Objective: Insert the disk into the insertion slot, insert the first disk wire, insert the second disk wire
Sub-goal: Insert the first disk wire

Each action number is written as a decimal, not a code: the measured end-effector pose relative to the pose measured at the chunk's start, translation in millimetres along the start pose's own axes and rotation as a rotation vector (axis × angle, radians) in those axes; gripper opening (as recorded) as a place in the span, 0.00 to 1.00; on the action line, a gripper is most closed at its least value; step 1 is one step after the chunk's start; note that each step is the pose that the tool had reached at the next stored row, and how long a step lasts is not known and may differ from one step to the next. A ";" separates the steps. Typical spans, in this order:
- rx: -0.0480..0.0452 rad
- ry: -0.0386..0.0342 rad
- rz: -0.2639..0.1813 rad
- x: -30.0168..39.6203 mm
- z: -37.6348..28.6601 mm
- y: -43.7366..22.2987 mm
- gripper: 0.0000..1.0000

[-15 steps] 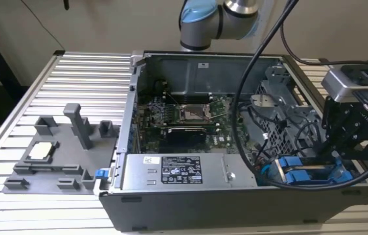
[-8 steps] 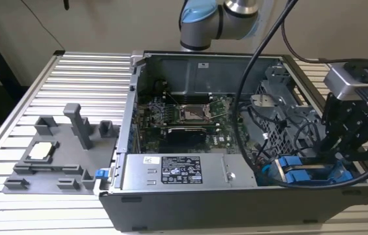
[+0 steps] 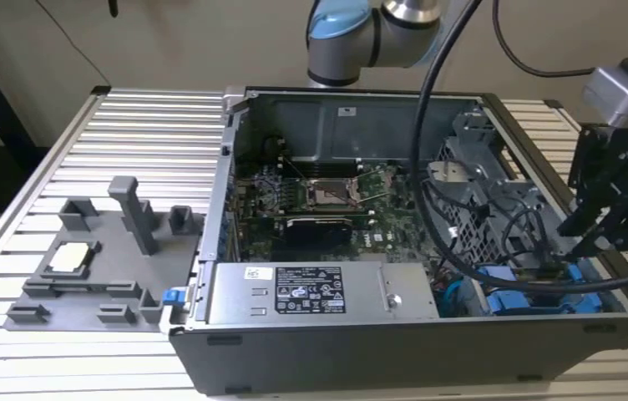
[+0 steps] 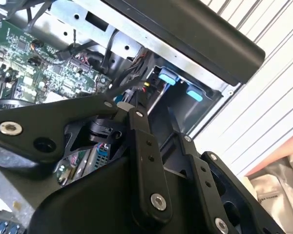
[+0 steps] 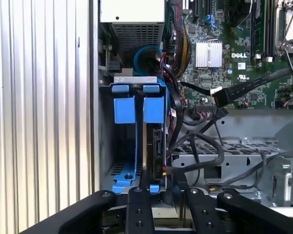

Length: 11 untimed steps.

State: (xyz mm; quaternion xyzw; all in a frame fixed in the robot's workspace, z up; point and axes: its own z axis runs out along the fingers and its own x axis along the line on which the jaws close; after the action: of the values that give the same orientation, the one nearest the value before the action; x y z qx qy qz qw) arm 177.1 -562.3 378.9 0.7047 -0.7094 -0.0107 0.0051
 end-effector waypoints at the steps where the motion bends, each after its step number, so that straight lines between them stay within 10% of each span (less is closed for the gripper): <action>1: 0.0000 -0.0001 0.000 0.0 -4.2 0.1 0.33; 4: 0.0000 0.0001 0.000 -0.2 -16.5 0.5 0.33; 11: 0.0000 0.0001 0.001 -8.2 -16.6 1.1 0.33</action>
State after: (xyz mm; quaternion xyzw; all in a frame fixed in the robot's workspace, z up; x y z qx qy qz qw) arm 176.4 -554.3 395.6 0.7045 -0.7096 -0.0107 0.0052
